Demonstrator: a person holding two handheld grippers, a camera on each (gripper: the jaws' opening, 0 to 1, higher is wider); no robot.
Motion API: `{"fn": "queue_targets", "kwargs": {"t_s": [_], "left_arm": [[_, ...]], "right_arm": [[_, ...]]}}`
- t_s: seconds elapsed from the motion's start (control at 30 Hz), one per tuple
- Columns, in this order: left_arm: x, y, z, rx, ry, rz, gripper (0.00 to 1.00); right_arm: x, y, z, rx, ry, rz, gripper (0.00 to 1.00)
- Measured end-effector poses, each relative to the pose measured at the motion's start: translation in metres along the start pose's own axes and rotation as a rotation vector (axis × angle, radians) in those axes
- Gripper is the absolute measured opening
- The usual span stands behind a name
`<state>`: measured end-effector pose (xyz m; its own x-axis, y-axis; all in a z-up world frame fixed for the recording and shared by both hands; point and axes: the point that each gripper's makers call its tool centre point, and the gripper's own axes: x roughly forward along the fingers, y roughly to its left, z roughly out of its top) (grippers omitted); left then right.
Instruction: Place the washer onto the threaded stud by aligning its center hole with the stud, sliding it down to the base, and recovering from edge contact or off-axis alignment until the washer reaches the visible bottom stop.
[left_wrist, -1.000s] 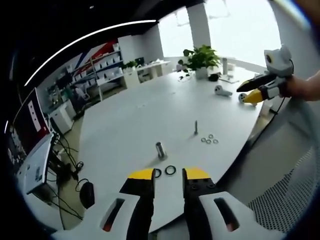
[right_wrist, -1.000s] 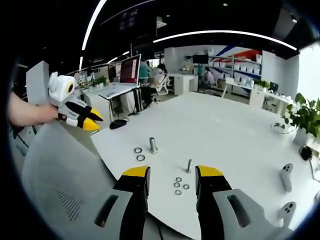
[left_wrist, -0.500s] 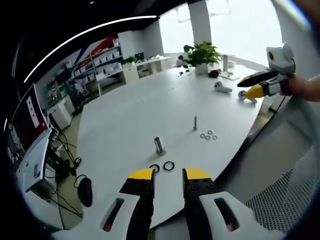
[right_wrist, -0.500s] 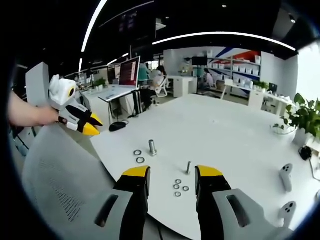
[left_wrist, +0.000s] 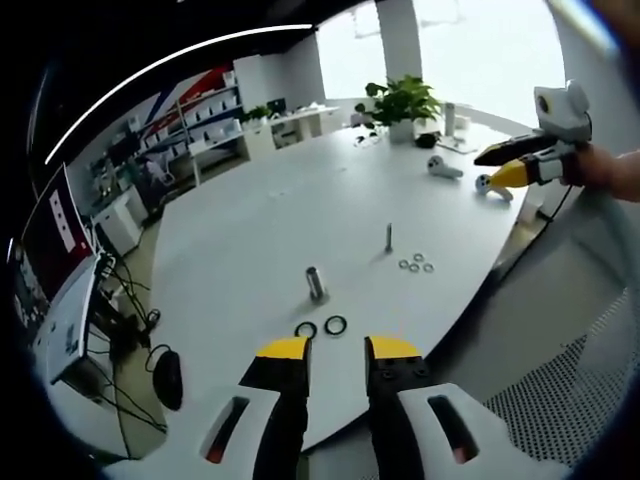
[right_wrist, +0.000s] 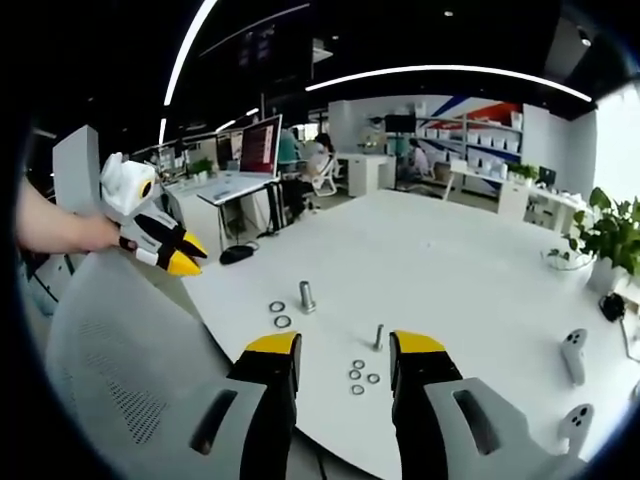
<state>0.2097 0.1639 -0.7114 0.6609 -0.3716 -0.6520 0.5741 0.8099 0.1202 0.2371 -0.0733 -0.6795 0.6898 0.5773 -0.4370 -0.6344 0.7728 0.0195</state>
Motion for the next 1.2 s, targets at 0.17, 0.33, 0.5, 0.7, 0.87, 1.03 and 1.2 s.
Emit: {"fn": "queue_targets", "kwargs": {"t_s": [0.17,0.33,0.5,0.7,0.87,1.03,1.2], "left_arm": [[-0.001,0.001,-0.001,-0.010,-0.002,0.002,0.19],[-0.001,0.002,0.001,-0.009,-0.014,0.001,0.19],[0.004,-0.002,-0.013,-0.110,0.055,-0.041,0.19],[0.007,-0.001,-0.017,-0.113,0.089,-0.043,0.22],[0.010,0.004,-0.028,-0.208,0.146,-0.048,0.23],[0.015,0.013,-0.037,-0.257,0.193,-0.055,0.24],[0.027,0.020,-0.047,-0.224,0.267,-0.059,0.26]], "right_arm": [[0.001,0.004,-0.004,-0.013,0.021,0.008,0.38],[0.000,0.001,-0.003,-0.006,0.018,-0.003,0.38],[0.001,0.003,-0.004,-0.023,0.025,0.003,0.38],[-0.003,-0.002,-0.002,-0.004,0.009,-0.010,0.38],[-0.001,0.000,-0.005,0.020,0.021,0.014,0.38],[-0.001,0.002,-0.003,-0.007,0.015,0.011,0.38],[-0.002,-0.003,-0.006,0.015,0.021,-0.003,0.38]]}}
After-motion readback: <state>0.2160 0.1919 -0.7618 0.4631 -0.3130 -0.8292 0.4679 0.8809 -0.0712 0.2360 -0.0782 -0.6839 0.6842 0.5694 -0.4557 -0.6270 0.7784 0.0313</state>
